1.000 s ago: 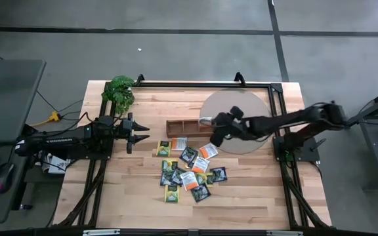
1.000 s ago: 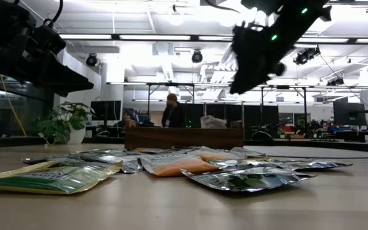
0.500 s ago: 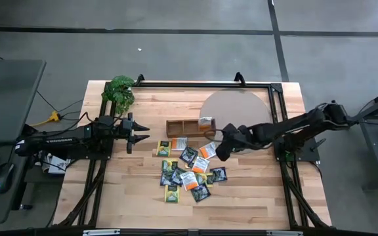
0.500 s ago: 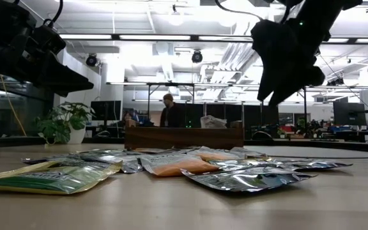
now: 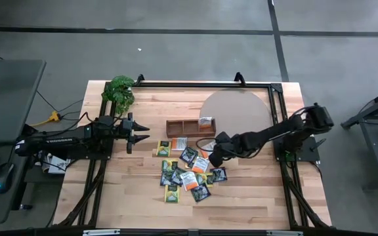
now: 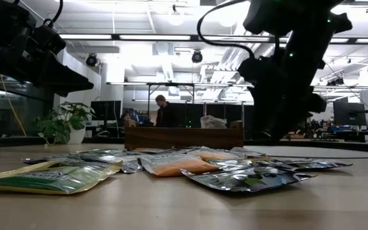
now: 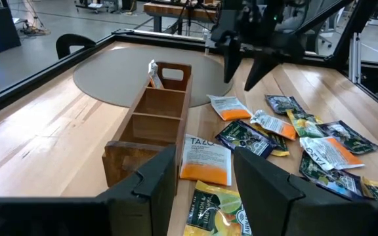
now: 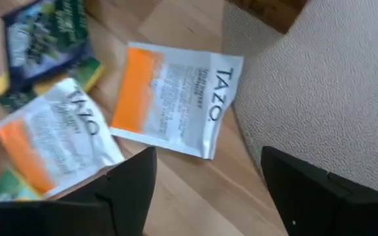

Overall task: Pick & Place Tea
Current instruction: Put the white tea bag into the right section of the wooden organizer

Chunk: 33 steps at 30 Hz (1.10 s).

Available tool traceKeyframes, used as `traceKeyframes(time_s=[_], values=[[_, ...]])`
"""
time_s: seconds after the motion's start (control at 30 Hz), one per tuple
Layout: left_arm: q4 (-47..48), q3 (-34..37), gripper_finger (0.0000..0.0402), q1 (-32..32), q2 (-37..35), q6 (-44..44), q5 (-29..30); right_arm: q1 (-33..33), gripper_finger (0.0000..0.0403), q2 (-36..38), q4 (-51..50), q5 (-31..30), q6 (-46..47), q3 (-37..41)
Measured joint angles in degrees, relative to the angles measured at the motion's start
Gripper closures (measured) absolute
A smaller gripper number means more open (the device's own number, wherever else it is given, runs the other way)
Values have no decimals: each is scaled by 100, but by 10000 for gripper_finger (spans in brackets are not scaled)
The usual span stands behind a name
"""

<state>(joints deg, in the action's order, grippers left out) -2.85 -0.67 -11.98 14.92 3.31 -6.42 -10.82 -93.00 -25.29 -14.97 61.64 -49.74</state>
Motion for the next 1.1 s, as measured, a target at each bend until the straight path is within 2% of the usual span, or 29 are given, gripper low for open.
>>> traceKeyframes(time_s=[0.33,0.73,1.1], values=[[0,0,252,1,1,-2,0,260,130,-35,10,257,139,0],[0,0,252,0,0,-2,0,262,130,-96,383,361,145,0],[0,0,252,1,2,0,0,299,133,-711,725,642,284,-34]])
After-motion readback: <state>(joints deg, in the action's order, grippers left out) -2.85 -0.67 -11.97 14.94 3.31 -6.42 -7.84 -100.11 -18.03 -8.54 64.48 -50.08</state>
